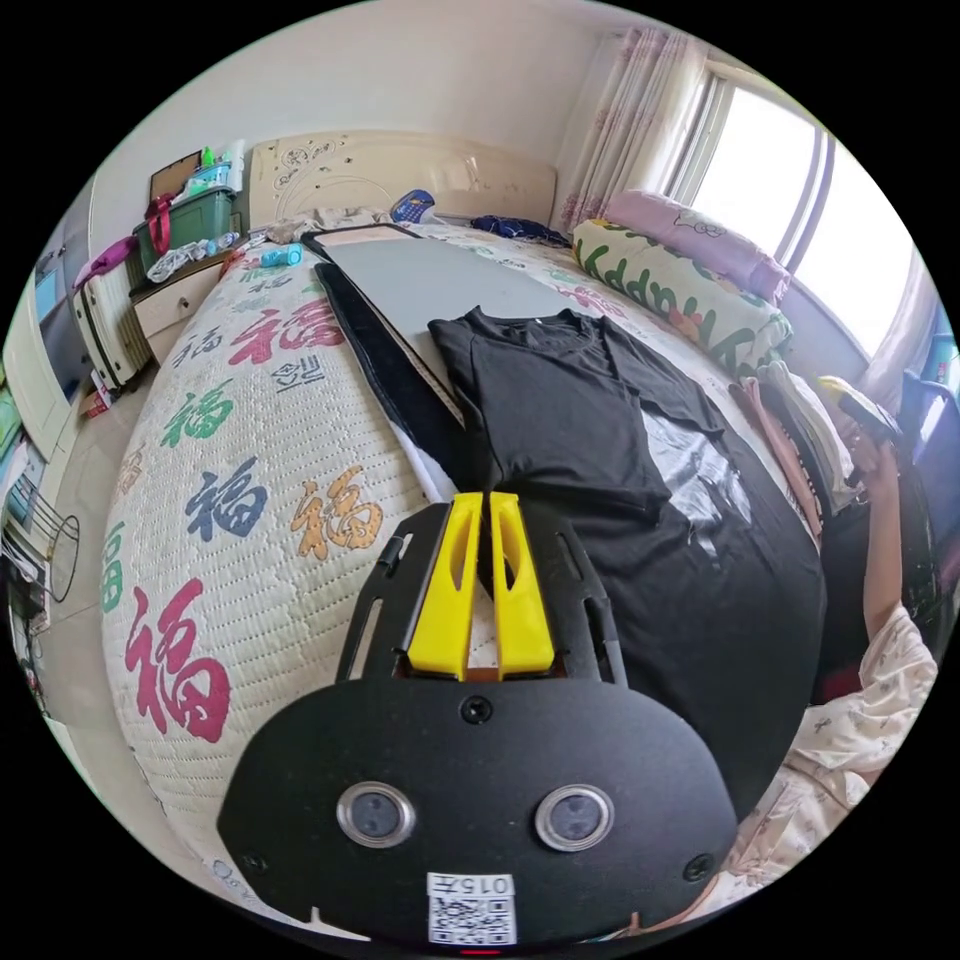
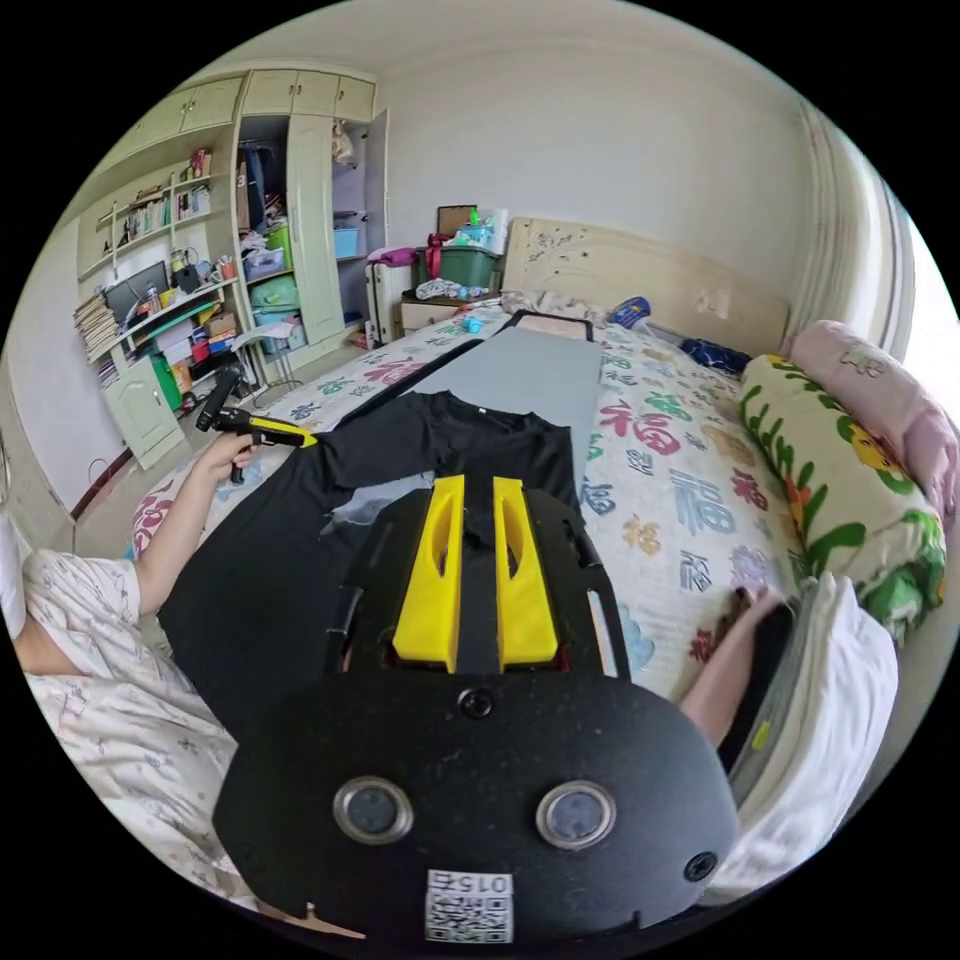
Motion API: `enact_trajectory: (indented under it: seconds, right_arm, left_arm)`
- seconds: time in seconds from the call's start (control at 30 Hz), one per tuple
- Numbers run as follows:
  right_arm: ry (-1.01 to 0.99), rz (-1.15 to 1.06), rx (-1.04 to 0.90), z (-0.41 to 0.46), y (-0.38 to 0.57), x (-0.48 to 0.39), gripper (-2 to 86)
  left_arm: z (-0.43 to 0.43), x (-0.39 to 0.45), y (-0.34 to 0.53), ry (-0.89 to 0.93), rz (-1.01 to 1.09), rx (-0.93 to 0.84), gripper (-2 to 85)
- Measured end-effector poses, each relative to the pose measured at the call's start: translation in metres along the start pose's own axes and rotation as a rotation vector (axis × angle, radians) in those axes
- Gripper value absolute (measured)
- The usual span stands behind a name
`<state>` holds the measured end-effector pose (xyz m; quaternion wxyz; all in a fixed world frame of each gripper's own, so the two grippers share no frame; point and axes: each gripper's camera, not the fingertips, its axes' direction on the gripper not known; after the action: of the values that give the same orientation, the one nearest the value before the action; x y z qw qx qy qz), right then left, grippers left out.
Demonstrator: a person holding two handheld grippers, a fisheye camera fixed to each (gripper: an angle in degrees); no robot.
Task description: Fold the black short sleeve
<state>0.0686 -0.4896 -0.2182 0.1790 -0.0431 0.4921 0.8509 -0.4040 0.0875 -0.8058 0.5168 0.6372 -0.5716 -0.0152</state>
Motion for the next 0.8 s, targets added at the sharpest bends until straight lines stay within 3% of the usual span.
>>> enact_trajectory:
  seconds: [0.2,0.3,0.43,0.8]
  right_arm:
    - [0.142,0.055,0.089,-0.075,0.078,-0.018,3.8]
    - [0.179,0.050,0.181,-0.090,0.104,-0.021,0.9]
    - [0.169,0.006,0.127,-0.073,0.103,-0.008,3.8]
    - [-0.036,-0.016,-0.009,0.017,0.020,0.052,7.2]
  left_arm:
    - [-0.036,-0.004,0.021,-0.060,0.005,0.086,0.9]
    - [-0.064,-0.009,0.033,0.018,-0.018,0.228,1.8]
    - [-0.086,-0.009,0.029,0.095,-0.050,0.293,6.3]
    - [-0.065,-0.003,-0.094,-0.083,-0.033,0.059,8.6]
